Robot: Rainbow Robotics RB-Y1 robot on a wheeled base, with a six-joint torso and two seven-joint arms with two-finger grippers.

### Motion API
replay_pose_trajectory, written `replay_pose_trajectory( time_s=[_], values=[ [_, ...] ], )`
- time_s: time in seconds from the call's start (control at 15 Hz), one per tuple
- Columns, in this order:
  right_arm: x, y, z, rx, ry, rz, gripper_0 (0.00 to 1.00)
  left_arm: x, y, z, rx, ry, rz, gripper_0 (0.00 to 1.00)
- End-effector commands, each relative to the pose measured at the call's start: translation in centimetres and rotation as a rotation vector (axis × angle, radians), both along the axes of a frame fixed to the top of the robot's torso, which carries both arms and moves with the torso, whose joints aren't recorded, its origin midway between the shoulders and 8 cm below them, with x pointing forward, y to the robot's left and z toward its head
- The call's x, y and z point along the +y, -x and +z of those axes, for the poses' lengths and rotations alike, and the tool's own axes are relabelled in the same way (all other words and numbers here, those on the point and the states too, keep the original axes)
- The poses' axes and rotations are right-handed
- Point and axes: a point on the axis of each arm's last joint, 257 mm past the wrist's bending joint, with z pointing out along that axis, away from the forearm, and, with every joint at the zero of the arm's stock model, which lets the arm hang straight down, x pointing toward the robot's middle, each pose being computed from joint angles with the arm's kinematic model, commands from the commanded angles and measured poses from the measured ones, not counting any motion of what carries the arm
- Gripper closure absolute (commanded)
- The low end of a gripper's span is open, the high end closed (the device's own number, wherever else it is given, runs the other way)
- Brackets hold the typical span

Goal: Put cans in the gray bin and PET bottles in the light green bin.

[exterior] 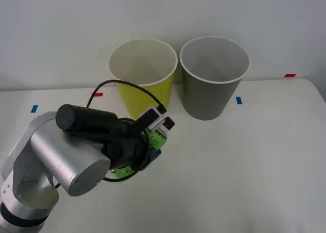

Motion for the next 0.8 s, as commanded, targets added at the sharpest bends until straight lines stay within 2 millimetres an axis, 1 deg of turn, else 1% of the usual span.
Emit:
replay_pose_trajectory(
  time_s=[0.07,0.2,0.27,0.4,0.53,0.67,0.8],
  values=[
    [0.0,0.0,0.0,0.000,0.000,0.000,0.00,2.2,0.4,4.2,-0.067,0.076,0.014,1.00],
    [0.0,0.0,0.0,0.000,0.000,0.000,0.00,3.2,0.2,6.7,-0.111,0.109,0.021,1.00],
    [0.0,0.0,0.0,0.000,0.000,0.000,0.00,3.7,0.0,8.2,-0.129,0.144,0.026,1.00],
    [0.0,0.0,0.0,0.000,0.000,0.000,0.00,4.3,0.0,10.4,-0.157,0.194,0.033,1.00],
    [0.0,0.0,0.0,0.000,0.000,0.000,0.00,5.3,0.3,12.2,-0.179,0.246,0.047,1.00],
    [0.0,0.0,0.0,0.000,0.000,0.000,0.00,5.9,1.1,13.3,-0.180,0.313,0.061,1.00],
    [0.0,0.0,0.0,0.000,0.000,0.000,0.00,6.7,1.9,15.1,-0.223,0.347,0.066,1.00]
  ],
)
